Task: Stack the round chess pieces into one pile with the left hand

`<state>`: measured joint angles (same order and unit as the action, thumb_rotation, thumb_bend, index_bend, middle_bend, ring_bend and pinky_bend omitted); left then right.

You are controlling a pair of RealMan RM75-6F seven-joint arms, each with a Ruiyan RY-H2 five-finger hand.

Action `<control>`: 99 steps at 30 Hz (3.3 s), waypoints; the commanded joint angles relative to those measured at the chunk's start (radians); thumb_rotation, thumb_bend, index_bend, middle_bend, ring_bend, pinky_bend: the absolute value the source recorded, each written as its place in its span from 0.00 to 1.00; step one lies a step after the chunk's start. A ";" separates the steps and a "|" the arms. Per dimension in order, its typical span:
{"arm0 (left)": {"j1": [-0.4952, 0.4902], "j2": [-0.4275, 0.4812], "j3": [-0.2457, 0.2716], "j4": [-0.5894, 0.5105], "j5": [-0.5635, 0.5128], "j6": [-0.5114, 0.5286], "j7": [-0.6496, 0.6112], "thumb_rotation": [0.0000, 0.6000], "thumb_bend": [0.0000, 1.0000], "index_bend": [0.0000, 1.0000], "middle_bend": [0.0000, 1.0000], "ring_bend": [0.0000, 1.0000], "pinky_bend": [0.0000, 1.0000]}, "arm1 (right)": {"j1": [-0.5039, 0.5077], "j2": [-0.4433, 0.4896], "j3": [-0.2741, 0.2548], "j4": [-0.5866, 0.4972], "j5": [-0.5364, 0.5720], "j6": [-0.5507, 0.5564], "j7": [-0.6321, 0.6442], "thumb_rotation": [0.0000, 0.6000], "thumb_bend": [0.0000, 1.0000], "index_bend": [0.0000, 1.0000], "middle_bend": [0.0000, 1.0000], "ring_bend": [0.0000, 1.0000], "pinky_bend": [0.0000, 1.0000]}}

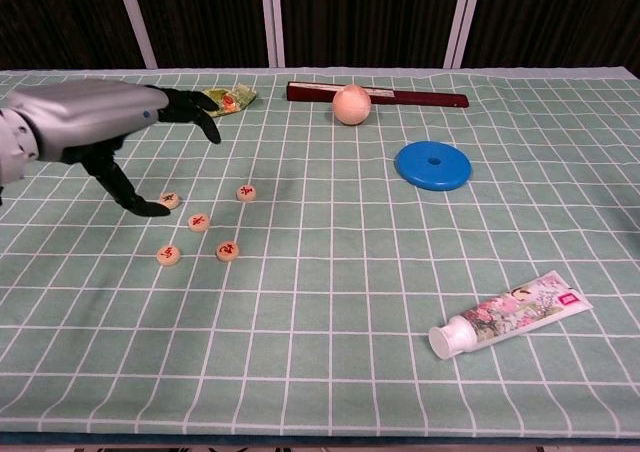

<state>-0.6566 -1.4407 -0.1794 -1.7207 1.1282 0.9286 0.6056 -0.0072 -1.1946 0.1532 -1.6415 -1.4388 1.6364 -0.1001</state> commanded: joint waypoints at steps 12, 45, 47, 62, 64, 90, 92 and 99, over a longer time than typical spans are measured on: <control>-0.102 -0.192 0.045 0.148 -0.085 -0.006 0.107 1.00 0.21 0.37 0.00 0.00 0.00 | 0.004 0.003 0.005 0.001 0.010 -0.009 0.007 1.00 0.23 0.09 0.01 0.00 0.00; -0.146 -0.237 0.105 0.189 -0.165 0.054 0.206 1.00 0.25 0.47 0.00 0.00 0.00 | 0.004 0.006 0.009 -0.003 0.022 -0.012 0.010 1.00 0.23 0.09 0.01 0.00 0.00; -0.148 -0.239 0.108 0.193 -0.168 0.057 0.212 1.00 0.26 0.47 0.00 0.00 0.00 | 0.004 0.006 0.009 -0.003 0.023 -0.013 0.011 1.00 0.23 0.09 0.01 0.00 0.00; -0.165 -0.262 0.119 0.217 -0.191 0.064 0.239 1.00 0.30 0.48 0.00 0.00 0.00 | 0.005 0.007 0.010 -0.006 0.029 -0.017 0.012 1.00 0.23 0.09 0.01 0.00 0.00; -0.165 -0.262 0.121 0.216 -0.192 0.066 0.240 1.00 0.30 0.49 0.00 0.00 0.00 | 0.005 0.007 0.011 -0.006 0.030 -0.017 0.013 1.00 0.23 0.09 0.01 0.00 0.00; -0.172 -0.199 0.106 0.160 -0.228 0.106 0.252 1.00 0.32 0.51 0.00 0.00 0.00 | 0.004 0.007 0.012 -0.010 0.035 -0.017 0.015 1.00 0.23 0.09 0.01 0.00 0.00; -0.170 -0.182 0.103 0.157 -0.239 0.105 0.244 1.00 0.32 0.51 0.00 0.00 0.00 | 0.004 0.007 0.012 -0.010 0.035 -0.018 0.014 1.00 0.23 0.09 0.01 0.00 0.00; -0.166 -0.156 0.101 0.177 -0.245 0.093 0.209 1.00 0.32 0.51 0.00 0.00 0.00 | 0.005 0.005 0.010 -0.010 0.034 -0.019 0.008 1.00 0.23 0.09 0.01 0.00 0.00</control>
<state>-0.8231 -1.5987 -0.0788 -1.5486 0.8816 1.0254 0.8208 -0.0021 -1.1897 0.1634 -1.6520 -1.4047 1.6173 -0.0925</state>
